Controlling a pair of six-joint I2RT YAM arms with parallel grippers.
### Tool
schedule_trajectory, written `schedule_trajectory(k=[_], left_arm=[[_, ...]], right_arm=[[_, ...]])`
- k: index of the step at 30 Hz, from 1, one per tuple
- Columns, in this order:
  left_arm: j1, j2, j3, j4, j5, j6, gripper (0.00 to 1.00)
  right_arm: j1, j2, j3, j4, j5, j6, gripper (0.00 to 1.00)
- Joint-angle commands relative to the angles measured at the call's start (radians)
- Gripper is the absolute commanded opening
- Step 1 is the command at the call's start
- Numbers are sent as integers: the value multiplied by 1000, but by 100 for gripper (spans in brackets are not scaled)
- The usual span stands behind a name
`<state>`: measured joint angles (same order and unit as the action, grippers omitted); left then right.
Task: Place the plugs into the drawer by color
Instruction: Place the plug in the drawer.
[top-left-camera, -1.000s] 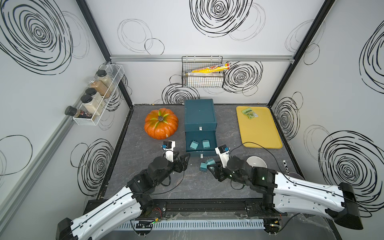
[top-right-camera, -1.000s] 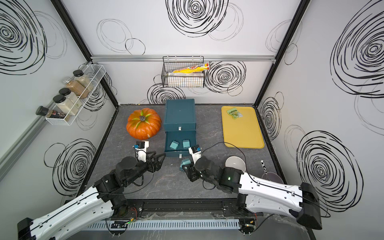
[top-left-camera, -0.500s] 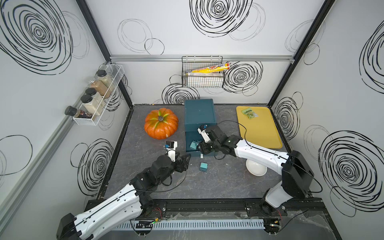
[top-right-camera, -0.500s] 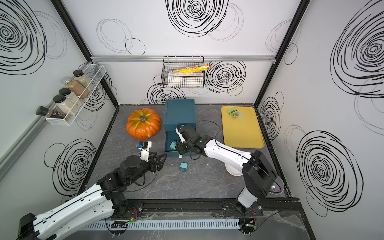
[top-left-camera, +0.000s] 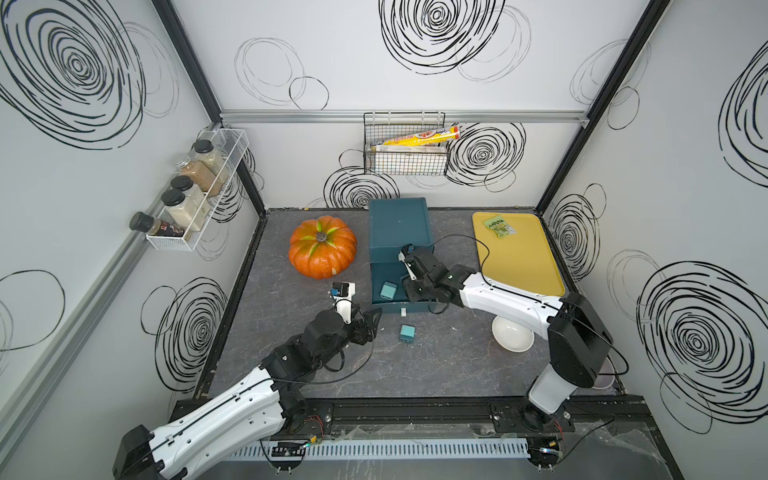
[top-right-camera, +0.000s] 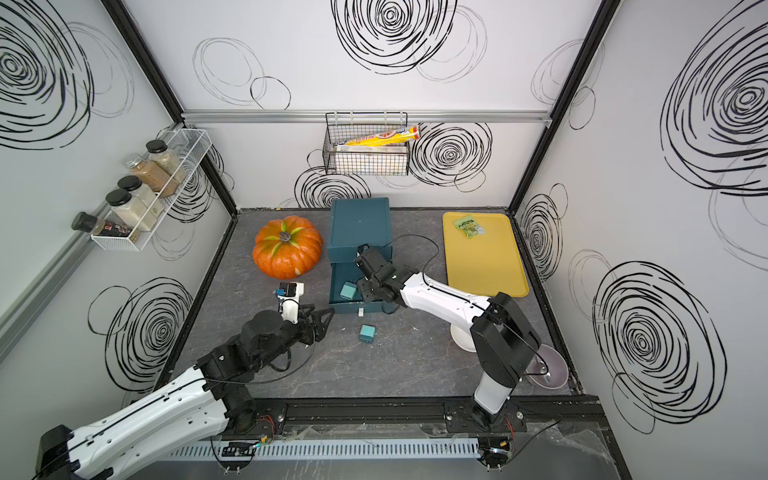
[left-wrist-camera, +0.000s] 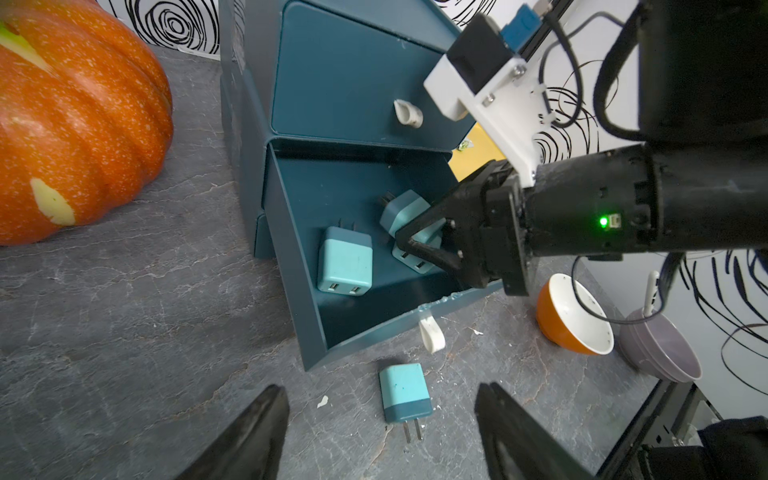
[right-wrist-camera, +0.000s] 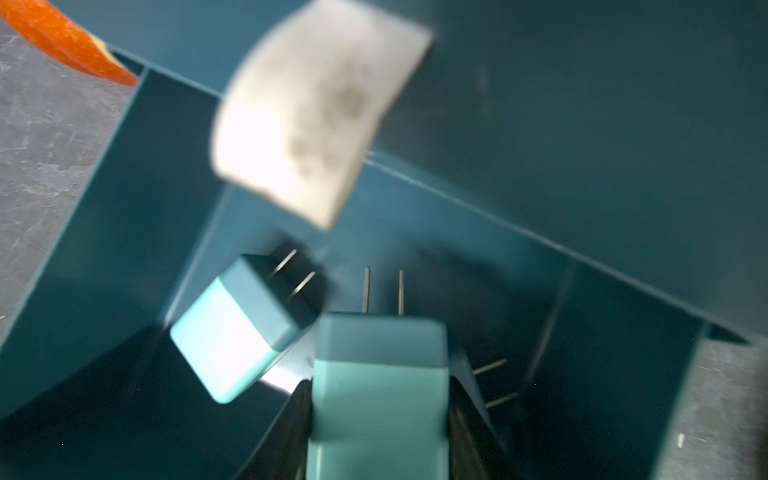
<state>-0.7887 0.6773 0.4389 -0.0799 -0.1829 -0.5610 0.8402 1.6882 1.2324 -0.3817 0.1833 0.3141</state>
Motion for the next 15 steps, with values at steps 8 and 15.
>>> schedule_trajectory(k=[8, 15], left_arm=[[5, -4, 6, 30, 0, 6, 78], [5, -5, 6, 27, -1, 6, 78]], right_arm=[[-4, 42, 36, -4, -24, -20, 60], [-5, 0, 36, -3, -30, -20, 60]])
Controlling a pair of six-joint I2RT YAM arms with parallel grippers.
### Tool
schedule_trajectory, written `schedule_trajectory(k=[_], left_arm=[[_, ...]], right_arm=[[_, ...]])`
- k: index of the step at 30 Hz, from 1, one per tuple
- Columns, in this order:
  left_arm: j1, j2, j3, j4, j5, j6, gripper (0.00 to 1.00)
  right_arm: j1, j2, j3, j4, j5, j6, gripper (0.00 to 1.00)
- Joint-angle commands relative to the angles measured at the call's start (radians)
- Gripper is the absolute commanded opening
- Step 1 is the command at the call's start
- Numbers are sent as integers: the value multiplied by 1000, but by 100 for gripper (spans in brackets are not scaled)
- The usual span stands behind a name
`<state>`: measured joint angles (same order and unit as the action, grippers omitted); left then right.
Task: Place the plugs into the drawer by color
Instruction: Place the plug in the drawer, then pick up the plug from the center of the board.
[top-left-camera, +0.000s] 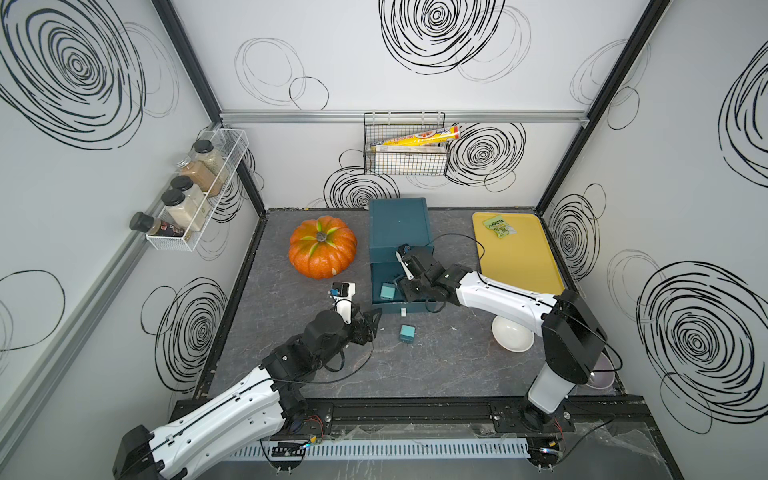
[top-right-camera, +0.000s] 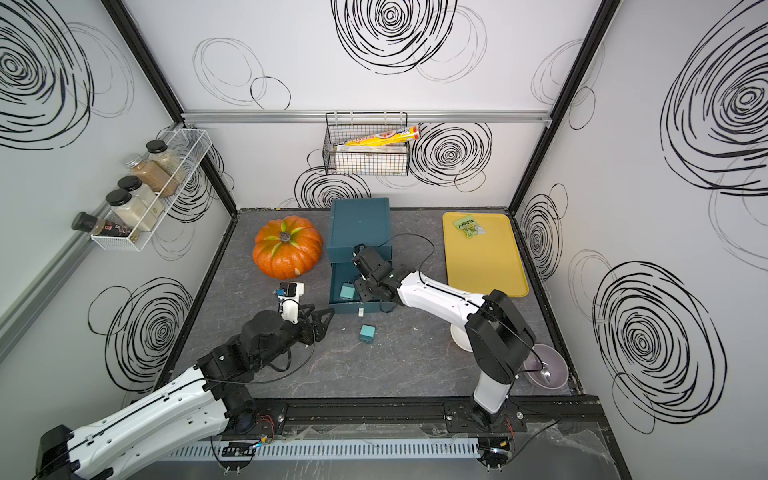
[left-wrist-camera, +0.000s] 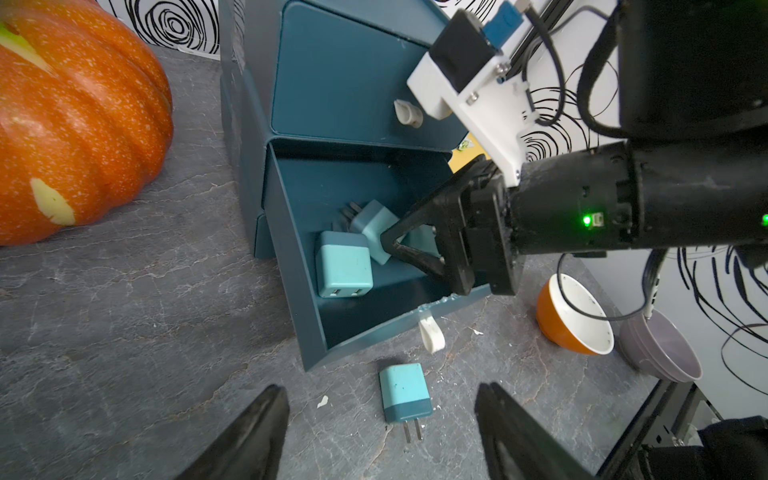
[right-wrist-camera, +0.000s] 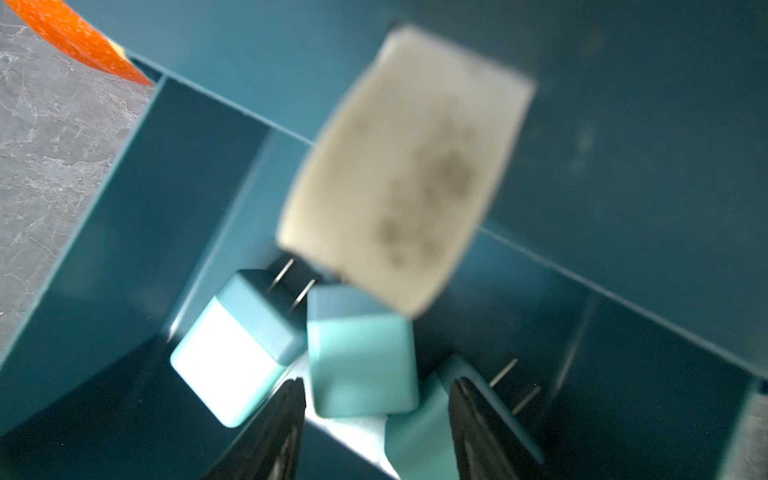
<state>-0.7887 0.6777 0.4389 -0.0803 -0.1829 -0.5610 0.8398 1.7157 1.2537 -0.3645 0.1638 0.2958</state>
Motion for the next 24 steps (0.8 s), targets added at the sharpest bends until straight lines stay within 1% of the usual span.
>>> schedule_trajectory(k=[1, 5, 6, 8, 9, 11, 12, 14, 16, 18, 20, 22, 24], left_arm=[[4, -6, 6, 27, 0, 5, 78], [3, -5, 2, 19, 30, -17, 77], [2, -2, -6, 30, 51, -32, 77], [-20, 12, -19, 48, 117, -69, 75], [-53, 16, -27, 52, 99, -87, 75], [-128, 26, -10, -3, 2, -99, 75], [-148, 25, -6, -23, -20, -104, 74], [-185, 27, -48, 13, -16, -143, 71], [-228, 57, -97, 64, -21, -190, 69], [-296, 130, -128, 133, -90, -211, 75], [-372, 254, -92, 134, -205, -214, 79], [-431, 387, -31, 101, -313, -221, 85], [-481, 510, 7, 113, -362, -239, 86]], right_arm=[[-4, -61, 0, -7, -27, 0, 60], [-4, -242, -80, 14, -96, 19, 63], [-3, -294, -117, 24, -109, 30, 63], [-3, -424, -255, 76, -164, 60, 67], [-3, -478, -318, 107, -192, 78, 67], [2, -604, -470, 172, -293, 150, 67], [17, -655, -525, 200, -327, 170, 67], [53, -762, -613, 213, -272, 207, 69], [53, -845, -680, 205, -202, 221, 74], [52, -900, -701, 169, -154, 213, 77], [52, -943, -703, 124, -96, 206, 78], [49, -979, -715, 101, -31, 197, 83], [41, -1011, -743, 106, 32, 163, 86]])
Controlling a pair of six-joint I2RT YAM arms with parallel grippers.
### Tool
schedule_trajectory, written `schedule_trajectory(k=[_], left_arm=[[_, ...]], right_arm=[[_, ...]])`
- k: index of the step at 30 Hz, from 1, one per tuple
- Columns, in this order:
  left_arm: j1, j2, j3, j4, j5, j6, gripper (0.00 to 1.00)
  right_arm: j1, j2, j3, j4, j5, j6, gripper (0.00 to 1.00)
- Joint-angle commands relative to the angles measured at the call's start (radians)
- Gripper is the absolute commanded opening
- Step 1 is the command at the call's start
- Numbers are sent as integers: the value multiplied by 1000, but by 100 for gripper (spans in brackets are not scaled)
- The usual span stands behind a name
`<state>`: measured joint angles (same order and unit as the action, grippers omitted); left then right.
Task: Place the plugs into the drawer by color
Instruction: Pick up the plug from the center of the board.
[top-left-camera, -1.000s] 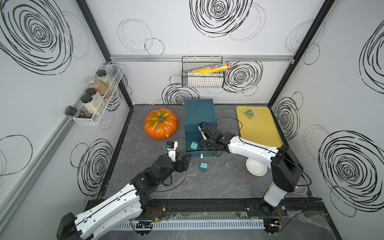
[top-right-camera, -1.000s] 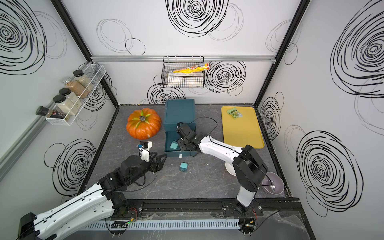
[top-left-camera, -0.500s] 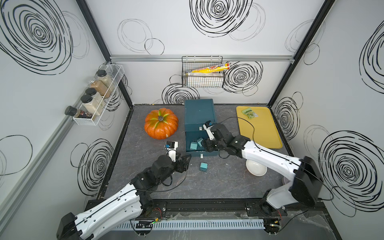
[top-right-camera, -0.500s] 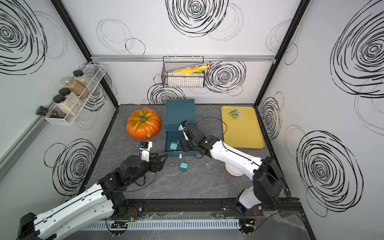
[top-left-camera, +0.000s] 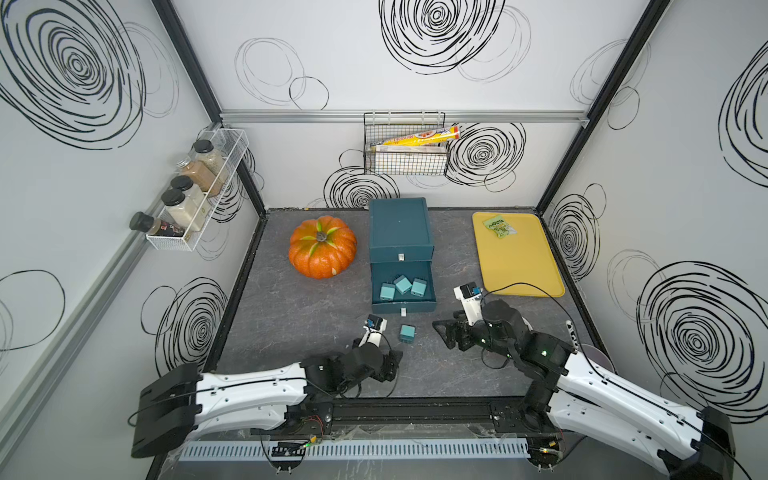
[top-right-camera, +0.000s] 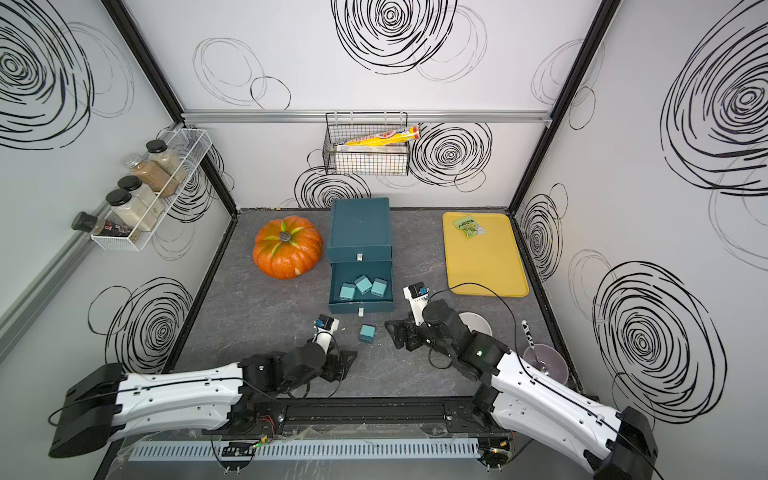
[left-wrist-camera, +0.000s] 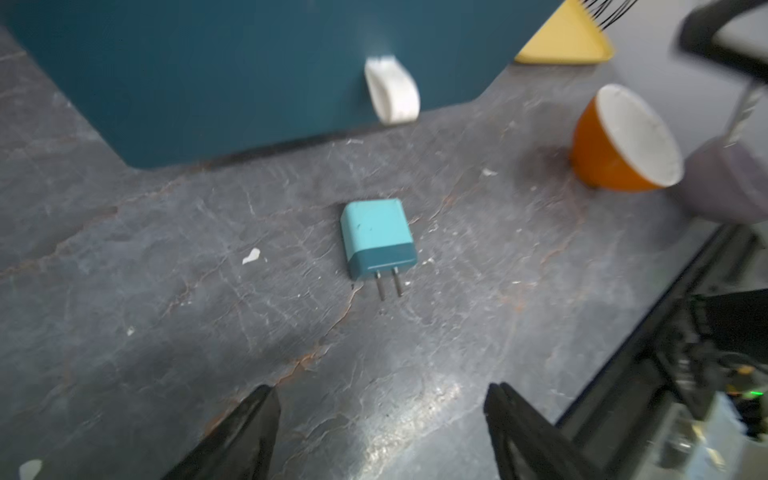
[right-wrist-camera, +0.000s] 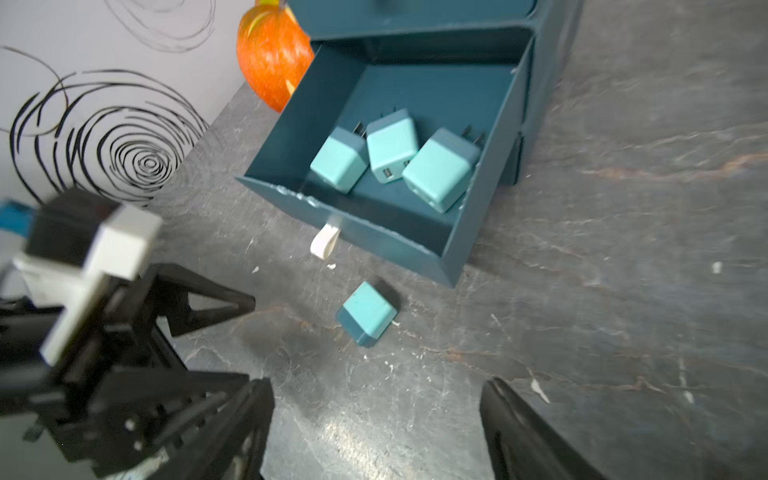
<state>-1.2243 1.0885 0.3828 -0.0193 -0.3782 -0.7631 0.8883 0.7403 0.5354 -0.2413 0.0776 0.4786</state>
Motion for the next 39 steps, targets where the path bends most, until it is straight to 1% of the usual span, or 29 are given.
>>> schedule_trajectory(k=[1, 4, 8, 11, 15, 20, 22, 24, 26, 29, 31, 33, 35, 36, 39], left_arm=[[-70, 155, 78, 86, -183, -39, 87], [-103, 278, 139, 117, -215, -53, 90], [-101, 382, 209, 109, -237, -56, 96], [-78, 463, 251, 84, -244, -67, 97], [-16, 543, 255, 145, -173, -43, 96], [-7, 591, 270, 158, -191, -29, 89], [-4, 611, 278, 174, -187, -13, 85], [-4, 636, 285, 195, -177, 4, 79], [-4, 661, 296, 204, -167, 10, 66], [-1, 684, 300, 207, -163, 1, 60], [-1, 687, 298, 205, -163, 1, 45], [-1, 670, 292, 201, -158, -4, 41], [-9, 640, 281, 200, -154, -8, 33], [-14, 620, 276, 200, -157, -8, 31], [-43, 566, 282, 167, -153, -14, 31]], right_arm=[[-14, -52, -44, -6, 129, -30, 87], [-22, -59, -69, 23, 125, -41, 86], [-27, -54, -101, 54, 140, -49, 86], [-28, -70, -127, 78, 134, -52, 86], [-29, -109, -140, 86, 148, -54, 88], [-32, -142, -150, 92, 159, -57, 88], [-32, -149, -153, 96, 162, -58, 88], [-32, -150, -158, 100, 163, -60, 88], [-34, -147, -162, 104, 159, -60, 87], [-33, -145, -163, 106, 157, -60, 87], [-34, -148, -163, 105, 159, -60, 87], [-33, -152, -165, 106, 157, -60, 87], [-32, -155, -168, 107, 161, -58, 87], [-33, -155, -169, 108, 160, -57, 87], [-32, -158, -170, 109, 152, -58, 86]])
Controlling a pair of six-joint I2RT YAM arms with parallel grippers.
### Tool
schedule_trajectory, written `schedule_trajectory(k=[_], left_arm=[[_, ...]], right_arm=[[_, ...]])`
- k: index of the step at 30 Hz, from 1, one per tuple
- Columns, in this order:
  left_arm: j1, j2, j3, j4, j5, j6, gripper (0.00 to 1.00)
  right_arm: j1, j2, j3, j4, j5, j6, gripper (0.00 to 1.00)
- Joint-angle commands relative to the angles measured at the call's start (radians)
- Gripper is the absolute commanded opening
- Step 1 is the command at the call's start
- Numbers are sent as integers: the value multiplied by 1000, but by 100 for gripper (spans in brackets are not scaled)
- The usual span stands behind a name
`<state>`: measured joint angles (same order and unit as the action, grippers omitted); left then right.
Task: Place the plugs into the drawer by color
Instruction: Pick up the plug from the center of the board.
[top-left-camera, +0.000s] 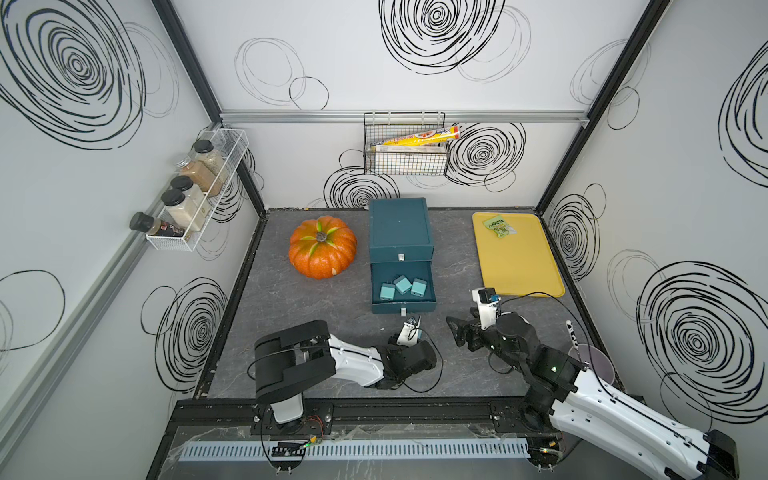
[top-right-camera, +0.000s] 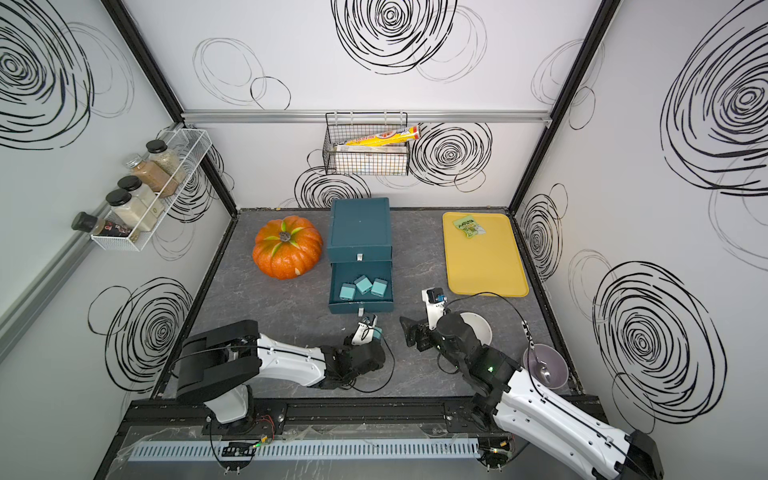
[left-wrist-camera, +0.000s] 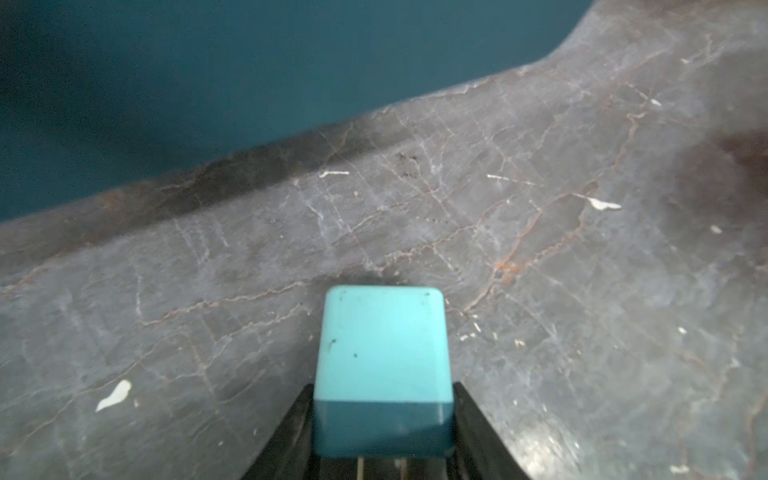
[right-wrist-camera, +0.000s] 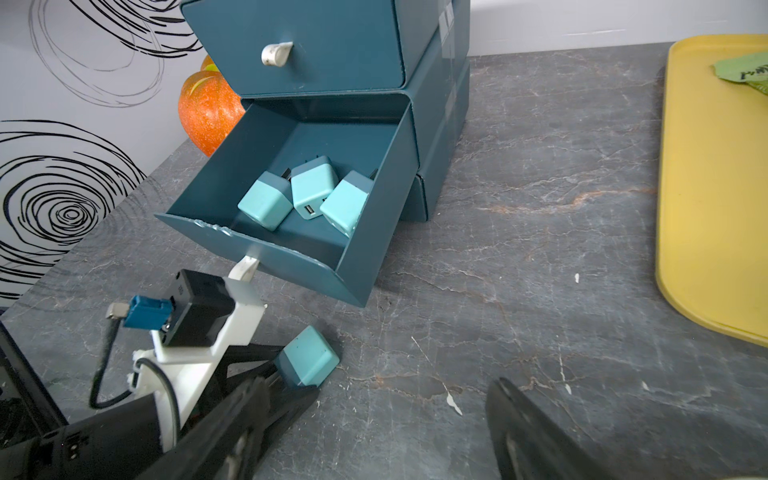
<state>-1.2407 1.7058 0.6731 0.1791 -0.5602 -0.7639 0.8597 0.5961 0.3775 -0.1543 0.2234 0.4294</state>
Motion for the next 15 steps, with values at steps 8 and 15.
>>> schedule_trajectory(k=[8, 15], left_arm=[[-108, -306, 7, -94, 152, -5, 30], [-62, -542, 83, -317, 60, 12, 25]], right_arm=[[-4, -72, -12, 13, -7, -5, 85], [-5, -31, 18, 8, -21, -5, 86]])
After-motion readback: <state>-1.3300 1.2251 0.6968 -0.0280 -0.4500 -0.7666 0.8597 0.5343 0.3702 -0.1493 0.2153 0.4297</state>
